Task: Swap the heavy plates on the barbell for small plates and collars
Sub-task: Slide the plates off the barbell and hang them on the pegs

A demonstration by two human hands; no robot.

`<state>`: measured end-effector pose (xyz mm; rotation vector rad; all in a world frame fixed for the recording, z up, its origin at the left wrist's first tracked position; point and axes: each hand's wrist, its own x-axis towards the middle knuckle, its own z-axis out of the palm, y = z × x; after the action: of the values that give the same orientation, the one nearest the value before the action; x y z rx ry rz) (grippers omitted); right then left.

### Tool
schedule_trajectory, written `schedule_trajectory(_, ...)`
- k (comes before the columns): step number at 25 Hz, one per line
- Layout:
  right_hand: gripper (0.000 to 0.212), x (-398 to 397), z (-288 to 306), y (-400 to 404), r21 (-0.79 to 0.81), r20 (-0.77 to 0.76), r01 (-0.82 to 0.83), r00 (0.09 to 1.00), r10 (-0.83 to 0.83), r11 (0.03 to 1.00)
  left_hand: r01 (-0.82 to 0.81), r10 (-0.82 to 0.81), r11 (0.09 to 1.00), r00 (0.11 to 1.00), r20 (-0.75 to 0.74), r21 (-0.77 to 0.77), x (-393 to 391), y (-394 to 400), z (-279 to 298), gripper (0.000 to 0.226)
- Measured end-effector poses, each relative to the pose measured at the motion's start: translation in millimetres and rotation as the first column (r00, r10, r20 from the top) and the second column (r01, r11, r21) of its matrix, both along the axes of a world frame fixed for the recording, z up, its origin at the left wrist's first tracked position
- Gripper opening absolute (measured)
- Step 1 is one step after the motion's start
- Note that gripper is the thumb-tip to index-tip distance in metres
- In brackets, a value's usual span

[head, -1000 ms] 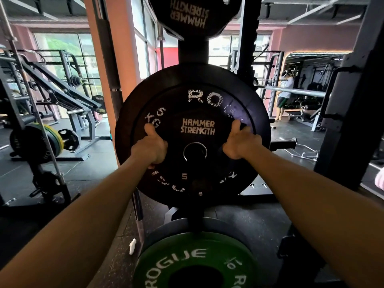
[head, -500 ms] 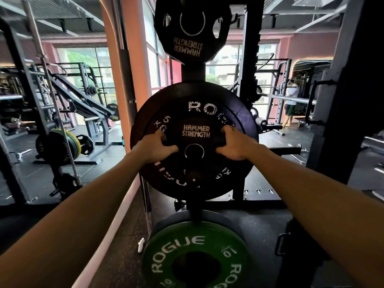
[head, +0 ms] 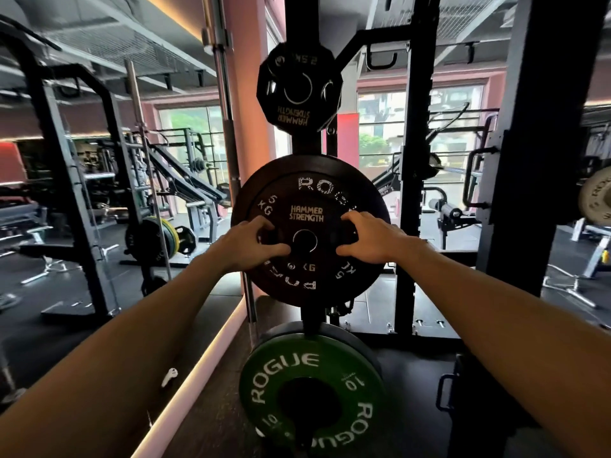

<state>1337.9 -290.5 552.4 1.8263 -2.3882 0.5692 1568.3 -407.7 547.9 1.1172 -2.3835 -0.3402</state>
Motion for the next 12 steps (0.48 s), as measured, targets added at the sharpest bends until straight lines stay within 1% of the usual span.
schedule_trajectory(4, 0.085, 10, 12, 42, -0.028, 0.046, -0.044, 0.998, 0.045, 0.999, -0.016, 0.016, 1.000, 0.999, -0.038, -0.012, 24, 53, 12, 0.084)
schedule_trajectory(8, 0.087, 23, 16, 96, -0.049, 0.045, -0.085, 0.995, 0.087, 0.995, -0.033, 0.031, 0.999, 0.999, -0.041, -0.041, 43, 111, 16, 0.070)
schedule_trajectory(10, 0.086, 28, 16, 134, -0.061, 0.038, -0.088, 0.995, 0.091, 0.994, -0.027, 0.023, 0.997, 0.998, -0.052, -0.079, 49, 149, 15, 0.068)
schedule_trajectory(12, 0.086, 31, 16, 174, -0.055, 0.017, -0.080, 0.997, 0.081, 0.995, -0.018, 0.013, 0.996, 0.999, -0.050, -0.088, 53, 186, 12, 0.071)
